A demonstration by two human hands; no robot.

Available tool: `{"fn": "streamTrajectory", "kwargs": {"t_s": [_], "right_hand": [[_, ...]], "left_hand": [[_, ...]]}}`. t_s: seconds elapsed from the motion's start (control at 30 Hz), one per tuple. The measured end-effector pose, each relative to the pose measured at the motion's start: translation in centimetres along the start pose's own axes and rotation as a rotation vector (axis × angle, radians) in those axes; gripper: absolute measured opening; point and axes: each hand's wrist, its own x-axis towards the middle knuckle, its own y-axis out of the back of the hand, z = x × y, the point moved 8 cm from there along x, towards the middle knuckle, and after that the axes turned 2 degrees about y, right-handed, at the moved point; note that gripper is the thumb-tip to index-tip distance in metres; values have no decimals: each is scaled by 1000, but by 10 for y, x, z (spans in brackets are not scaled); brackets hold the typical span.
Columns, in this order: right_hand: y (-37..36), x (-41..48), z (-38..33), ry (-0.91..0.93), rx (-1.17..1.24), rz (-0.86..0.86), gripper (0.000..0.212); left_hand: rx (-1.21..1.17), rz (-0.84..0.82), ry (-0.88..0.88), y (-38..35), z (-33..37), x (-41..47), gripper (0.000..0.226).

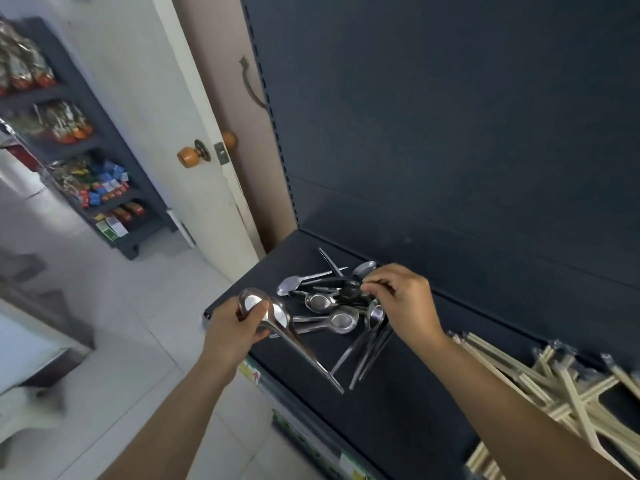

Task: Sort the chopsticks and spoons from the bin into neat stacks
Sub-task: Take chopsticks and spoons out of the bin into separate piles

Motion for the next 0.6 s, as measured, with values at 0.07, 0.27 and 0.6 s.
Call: {"fn": "streamTrajectory", "kwargs": {"t_s": [0.07, 0.27, 0.6], "right_hand": [[-14, 4, 9, 64, -38, -14, 6], [-43, -7, 30, 101, -114, -106, 11], [-46, -40, 43, -27, -390, -107, 24]], "left_hand": [[12, -17, 5, -12, -2, 14, 14], [35, -130, 74, -47, -22, 45, 9], [212, -323, 1, -81, -40, 89, 13]]}}
